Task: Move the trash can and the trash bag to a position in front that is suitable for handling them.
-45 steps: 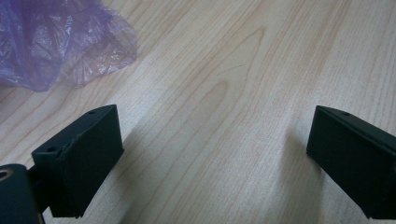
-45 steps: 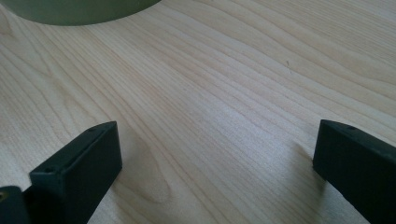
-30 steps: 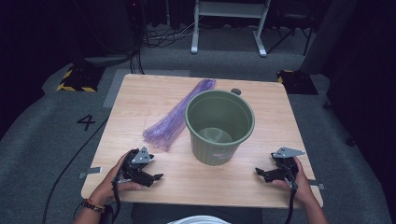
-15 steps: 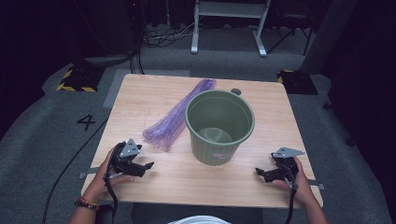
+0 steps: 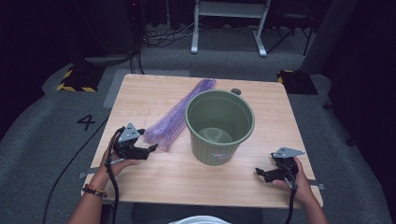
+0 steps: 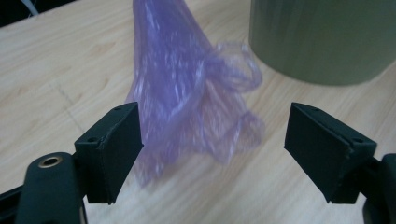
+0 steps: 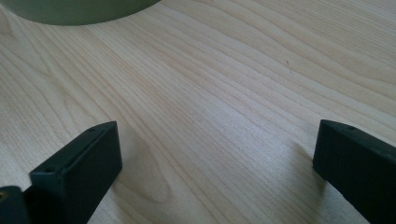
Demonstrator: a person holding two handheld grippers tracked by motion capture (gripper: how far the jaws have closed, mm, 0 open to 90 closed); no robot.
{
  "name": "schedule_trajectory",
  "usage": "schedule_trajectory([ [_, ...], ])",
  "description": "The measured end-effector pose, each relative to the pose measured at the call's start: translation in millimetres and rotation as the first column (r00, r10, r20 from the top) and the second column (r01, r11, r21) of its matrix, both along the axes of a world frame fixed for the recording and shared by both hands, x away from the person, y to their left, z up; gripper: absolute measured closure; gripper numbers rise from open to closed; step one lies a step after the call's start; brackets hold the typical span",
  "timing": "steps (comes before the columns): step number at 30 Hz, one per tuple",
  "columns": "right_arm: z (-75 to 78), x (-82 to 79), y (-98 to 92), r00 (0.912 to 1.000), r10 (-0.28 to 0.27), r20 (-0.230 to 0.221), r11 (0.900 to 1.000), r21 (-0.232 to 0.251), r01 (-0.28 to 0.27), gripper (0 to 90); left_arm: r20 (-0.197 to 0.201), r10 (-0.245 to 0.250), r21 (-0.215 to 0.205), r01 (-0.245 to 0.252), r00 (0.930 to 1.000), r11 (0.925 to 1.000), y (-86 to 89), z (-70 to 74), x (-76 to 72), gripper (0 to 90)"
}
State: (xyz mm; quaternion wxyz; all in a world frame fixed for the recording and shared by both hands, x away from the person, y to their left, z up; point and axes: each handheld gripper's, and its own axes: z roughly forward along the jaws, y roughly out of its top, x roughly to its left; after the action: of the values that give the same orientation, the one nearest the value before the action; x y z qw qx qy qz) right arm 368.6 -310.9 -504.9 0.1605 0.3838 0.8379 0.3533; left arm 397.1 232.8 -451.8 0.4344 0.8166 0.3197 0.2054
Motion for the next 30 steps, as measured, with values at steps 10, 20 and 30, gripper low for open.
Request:
schedule_trajectory([
  [10,0.0,-0.1,0.0,1.0,0.0,0.0,1.0,0.0,0.0,1.1,-0.007,0.034,0.005,-0.034,0.9994,0.9994,-23.4,-6.8,32.1,23.3],
  [20,0.0,0.0,0.0,1.0,0.0,0.0,1.0,0.0,0.0,1.1,-0.086,-0.026,0.055,0.031,0.9959,0.998,-36.8,-28.5,50.2,45.8],
  [30,0.0,0.0,0.0,1.0,0.0,0.0,1.0,0.0,0.0,1.1,-0.15,-0.065,0.125,0.084,0.9865,0.9886,-31.9,-38.3,52.5,67.9],
])
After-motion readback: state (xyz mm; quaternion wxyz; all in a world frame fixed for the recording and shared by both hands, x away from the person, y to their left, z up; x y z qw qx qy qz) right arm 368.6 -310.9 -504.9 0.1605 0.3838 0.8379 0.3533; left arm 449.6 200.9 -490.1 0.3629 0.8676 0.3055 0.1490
